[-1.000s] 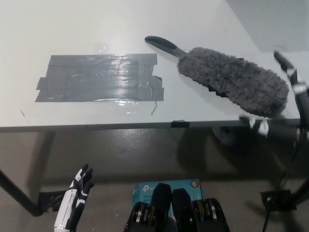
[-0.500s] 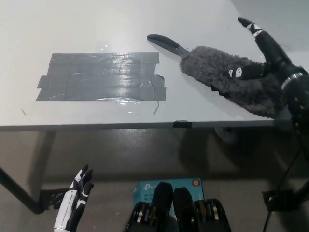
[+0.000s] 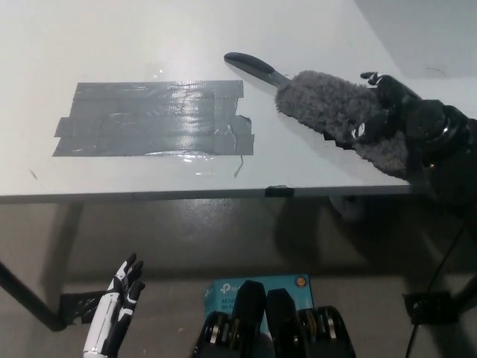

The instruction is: A grey duster is kept infront of the robot in the middle of the table and the robot extends its right arm to grab the duster, picks it up and hands it to a person

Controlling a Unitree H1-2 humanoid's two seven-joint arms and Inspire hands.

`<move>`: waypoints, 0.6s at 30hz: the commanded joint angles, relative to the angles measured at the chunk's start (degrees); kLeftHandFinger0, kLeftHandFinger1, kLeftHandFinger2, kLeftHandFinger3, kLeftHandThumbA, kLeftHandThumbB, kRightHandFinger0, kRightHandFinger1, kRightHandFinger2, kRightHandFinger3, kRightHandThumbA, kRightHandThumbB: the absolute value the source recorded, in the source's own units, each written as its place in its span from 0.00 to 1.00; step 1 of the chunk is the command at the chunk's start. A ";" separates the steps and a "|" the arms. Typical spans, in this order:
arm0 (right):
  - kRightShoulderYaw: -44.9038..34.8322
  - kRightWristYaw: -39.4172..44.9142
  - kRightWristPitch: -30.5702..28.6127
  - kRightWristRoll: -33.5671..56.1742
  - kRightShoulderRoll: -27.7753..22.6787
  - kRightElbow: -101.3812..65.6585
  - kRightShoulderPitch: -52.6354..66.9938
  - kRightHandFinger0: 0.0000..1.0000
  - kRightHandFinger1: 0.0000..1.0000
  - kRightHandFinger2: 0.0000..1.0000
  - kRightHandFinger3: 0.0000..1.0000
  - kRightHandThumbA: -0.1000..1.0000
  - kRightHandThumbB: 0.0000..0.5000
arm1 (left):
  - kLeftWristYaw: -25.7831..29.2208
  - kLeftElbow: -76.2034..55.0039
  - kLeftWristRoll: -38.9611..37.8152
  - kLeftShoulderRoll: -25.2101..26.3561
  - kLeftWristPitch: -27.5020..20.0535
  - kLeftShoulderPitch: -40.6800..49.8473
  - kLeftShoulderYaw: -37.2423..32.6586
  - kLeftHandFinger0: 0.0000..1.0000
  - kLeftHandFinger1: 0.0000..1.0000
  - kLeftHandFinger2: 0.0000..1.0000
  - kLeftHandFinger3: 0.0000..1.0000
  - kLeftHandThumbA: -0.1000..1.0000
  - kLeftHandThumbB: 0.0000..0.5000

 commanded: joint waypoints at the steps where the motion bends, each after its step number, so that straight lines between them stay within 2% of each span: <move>1: 2.58 2.03 -1.13 -2.65 0.83 3.29 -5.00 1.00 1.00 1.00 1.00 1.00 1.00 | 0.69 -1.93 0.12 0.50 -1.67 -0.41 0.14 0.93 1.00 1.00 1.00 0.93 0.61; 10: 6.28 7.46 -3.88 -3.36 1.63 6.72 -4.41 1.00 1.00 1.00 1.00 1.00 1.00 | 0.64 -1.50 -0.04 0.52 -2.03 -0.84 0.14 0.94 1.00 1.00 1.00 0.94 0.59; 11: 6.59 8.29 -3.15 -3.42 1.80 7.14 -4.59 1.00 1.00 1.00 1.00 0.94 1.00 | 0.62 -1.49 -0.12 0.46 -1.91 -0.91 0.14 0.95 1.00 1.00 1.00 0.94 0.59; 12: 6.44 8.78 -2.43 -3.07 1.95 7.36 -4.63 1.00 1.00 1.00 1.00 0.77 0.84 | 0.64 -1.49 -0.07 0.44 -1.83 -0.94 0.13 0.95 1.00 1.00 1.00 0.94 0.60; 13: 6.38 9.15 -1.88 -2.73 2.16 7.58 -4.64 1.00 1.00 1.00 1.00 0.71 0.88 | 0.64 -1.61 -0.03 0.53 -1.76 -0.84 0.17 0.95 1.00 1.00 1.00 0.94 0.60; 14: 6.37 8.43 -2.60 -2.67 2.14 7.70 -4.02 0.99 0.98 0.96 1.00 0.29 0.49 | 0.72 -1.97 0.14 0.57 -1.54 -0.72 0.20 0.95 1.00 1.00 1.00 0.94 0.60; 15: 6.70 8.01 -3.17 -3.05 1.89 7.55 -3.47 0.79 0.91 0.97 1.00 0.18 0.71 | 0.75 -2.02 0.31 0.59 -1.65 -0.73 0.14 0.95 1.00 1.00 1.00 0.94 0.59; 16: 7.13 7.92 -3.45 -3.50 1.61 7.34 -3.12 0.87 0.96 0.99 1.00 0.14 0.71 | 0.75 -1.91 0.43 0.60 -1.90 -0.78 0.06 0.95 1.00 1.00 1.00 0.94 0.59; 17: 8.07 8.01 -3.82 -4.41 1.27 6.88 -2.88 0.95 1.00 0.97 0.79 0.03 0.57 | 0.72 -1.90 0.35 0.55 -1.85 -0.81 0.05 0.95 1.00 1.00 1.00 0.94 0.59; 18: 9.72 8.13 -4.31 -6.01 0.79 6.58 -2.61 0.91 0.91 0.81 0.68 0.00 0.41 | 0.71 -1.74 0.24 0.49 -1.81 -0.98 0.07 0.95 1.00 1.00 1.00 0.94 0.57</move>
